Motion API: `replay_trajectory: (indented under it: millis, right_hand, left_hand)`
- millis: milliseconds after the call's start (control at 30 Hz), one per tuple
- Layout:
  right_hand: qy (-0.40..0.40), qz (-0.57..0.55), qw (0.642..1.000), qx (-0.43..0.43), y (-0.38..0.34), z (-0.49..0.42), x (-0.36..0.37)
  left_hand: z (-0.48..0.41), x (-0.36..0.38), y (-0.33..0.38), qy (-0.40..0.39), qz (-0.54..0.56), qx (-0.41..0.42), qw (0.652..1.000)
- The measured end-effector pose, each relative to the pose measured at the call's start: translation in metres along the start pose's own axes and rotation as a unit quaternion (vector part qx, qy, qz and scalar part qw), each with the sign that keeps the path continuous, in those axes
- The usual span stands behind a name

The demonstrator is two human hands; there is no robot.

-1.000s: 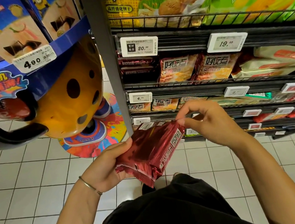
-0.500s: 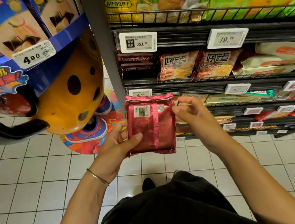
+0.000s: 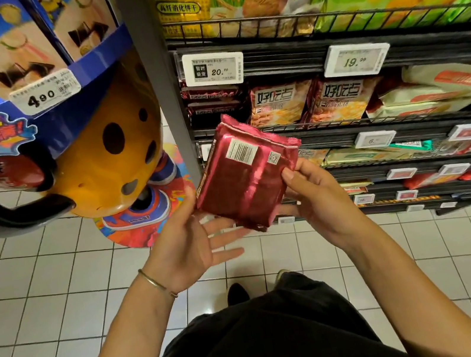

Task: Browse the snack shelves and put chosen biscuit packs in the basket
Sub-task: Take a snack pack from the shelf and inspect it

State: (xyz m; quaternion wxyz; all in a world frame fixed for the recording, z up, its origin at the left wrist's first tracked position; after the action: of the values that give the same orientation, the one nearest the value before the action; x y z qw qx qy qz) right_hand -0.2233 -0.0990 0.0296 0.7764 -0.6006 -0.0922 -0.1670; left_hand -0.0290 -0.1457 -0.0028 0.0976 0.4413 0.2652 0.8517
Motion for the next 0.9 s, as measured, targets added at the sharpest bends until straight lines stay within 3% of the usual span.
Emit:
replay_trajectory:
  millis: [100,200,433,900]
  right_hand:
    - [-0.006,0.032,0.999,-0.01,-0.001,0.001,0.0]
    - [-0.005,0.076,0.997,0.002,-0.005,0.002,-0.002]
    - [0.018,-0.029,0.999,0.04,0.0,0.004,-0.001]
    - [0.012,0.108,0.987,0.115,0.005,0.012,0.005]
  left_hand:
    - [0.0,0.011,-0.01,-0.069,0.048,-0.018,0.996]
    - [0.0,0.008,-0.003,-0.048,0.06,0.044,0.996]
    - [0.007,0.012,0.023,0.039,-0.14,0.117,0.982]
    - [0.014,0.003,0.038,0.116,-0.326,0.179,0.921]
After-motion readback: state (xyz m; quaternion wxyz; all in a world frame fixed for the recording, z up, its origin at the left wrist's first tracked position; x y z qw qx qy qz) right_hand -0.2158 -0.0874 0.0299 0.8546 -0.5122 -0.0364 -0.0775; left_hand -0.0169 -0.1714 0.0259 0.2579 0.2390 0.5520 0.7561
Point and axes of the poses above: each hand's wrist, its own z-axis away from the middle knuckle, its own x-axis out of the palm, y = z × x, the point moved 9 cm from there along -z, towards the middle knuckle, and after that the axes turned 14 degrees about -y, right-handed, at the moved point
